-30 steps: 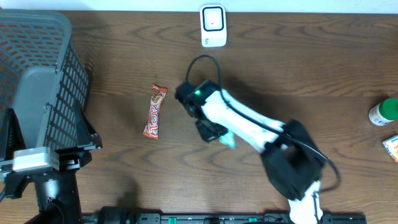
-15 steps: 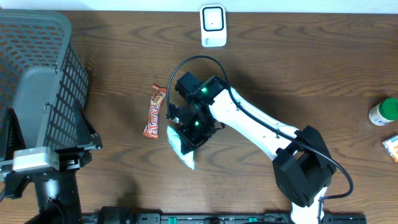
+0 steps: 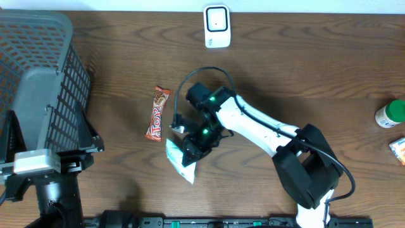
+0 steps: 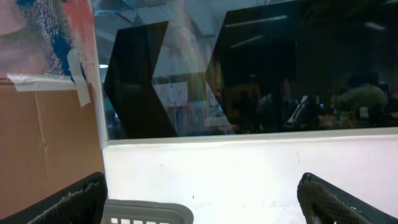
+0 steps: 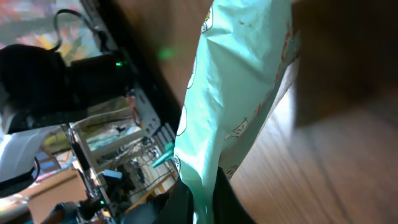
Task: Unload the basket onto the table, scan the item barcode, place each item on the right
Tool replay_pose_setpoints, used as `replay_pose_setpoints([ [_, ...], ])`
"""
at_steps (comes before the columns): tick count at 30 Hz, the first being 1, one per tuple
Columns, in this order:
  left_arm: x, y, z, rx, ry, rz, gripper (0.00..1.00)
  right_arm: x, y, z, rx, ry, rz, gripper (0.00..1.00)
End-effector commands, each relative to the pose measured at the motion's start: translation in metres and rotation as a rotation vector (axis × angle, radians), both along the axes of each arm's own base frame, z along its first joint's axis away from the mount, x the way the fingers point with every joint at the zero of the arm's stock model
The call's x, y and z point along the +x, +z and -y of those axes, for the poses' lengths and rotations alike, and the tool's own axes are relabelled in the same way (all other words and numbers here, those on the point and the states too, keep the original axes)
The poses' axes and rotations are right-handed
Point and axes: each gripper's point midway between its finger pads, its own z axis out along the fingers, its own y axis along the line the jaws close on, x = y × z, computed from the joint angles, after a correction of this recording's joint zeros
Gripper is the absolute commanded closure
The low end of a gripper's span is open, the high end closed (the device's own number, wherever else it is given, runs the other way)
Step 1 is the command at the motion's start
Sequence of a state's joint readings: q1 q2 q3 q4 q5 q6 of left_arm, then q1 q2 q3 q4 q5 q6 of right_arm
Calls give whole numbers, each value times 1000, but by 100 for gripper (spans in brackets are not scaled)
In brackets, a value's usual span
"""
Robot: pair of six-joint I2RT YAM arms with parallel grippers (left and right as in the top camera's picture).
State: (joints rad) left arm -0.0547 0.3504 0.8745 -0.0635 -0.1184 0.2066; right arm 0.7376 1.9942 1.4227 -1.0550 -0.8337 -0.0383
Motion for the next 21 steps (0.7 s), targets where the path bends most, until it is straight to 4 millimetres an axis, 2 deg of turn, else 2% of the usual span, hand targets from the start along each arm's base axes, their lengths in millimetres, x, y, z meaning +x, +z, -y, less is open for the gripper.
replay_pose_setpoints([
  [1, -3, 0, 0, -4, -3, 9, 2, 6, -7, 8, 10, -25, -21, 99],
  [5, -3, 0, 0, -4, -3, 9, 2, 15, -10, 15, -3, -61, -23, 99],
  [6, -3, 0, 0, -4, -3, 9, 2, 18, -12, 18, -17, -64, -11, 96],
  [11, -3, 0, 0, -4, -3, 9, 2, 29, -31, 37, -177, -96, 63, 51],
  [12, -3, 0, 0, -4, -3, 9, 2, 31, -34, 40, -197, -95, 76, 30],
  [14, -3, 0, 0, -4, -3, 9, 2, 33, -37, 43, -222, -90, 102, 2],
  [21, -3, 0, 0, -4, -3, 9, 2, 60, -51, 50, -267, -69, 276, 1],
])
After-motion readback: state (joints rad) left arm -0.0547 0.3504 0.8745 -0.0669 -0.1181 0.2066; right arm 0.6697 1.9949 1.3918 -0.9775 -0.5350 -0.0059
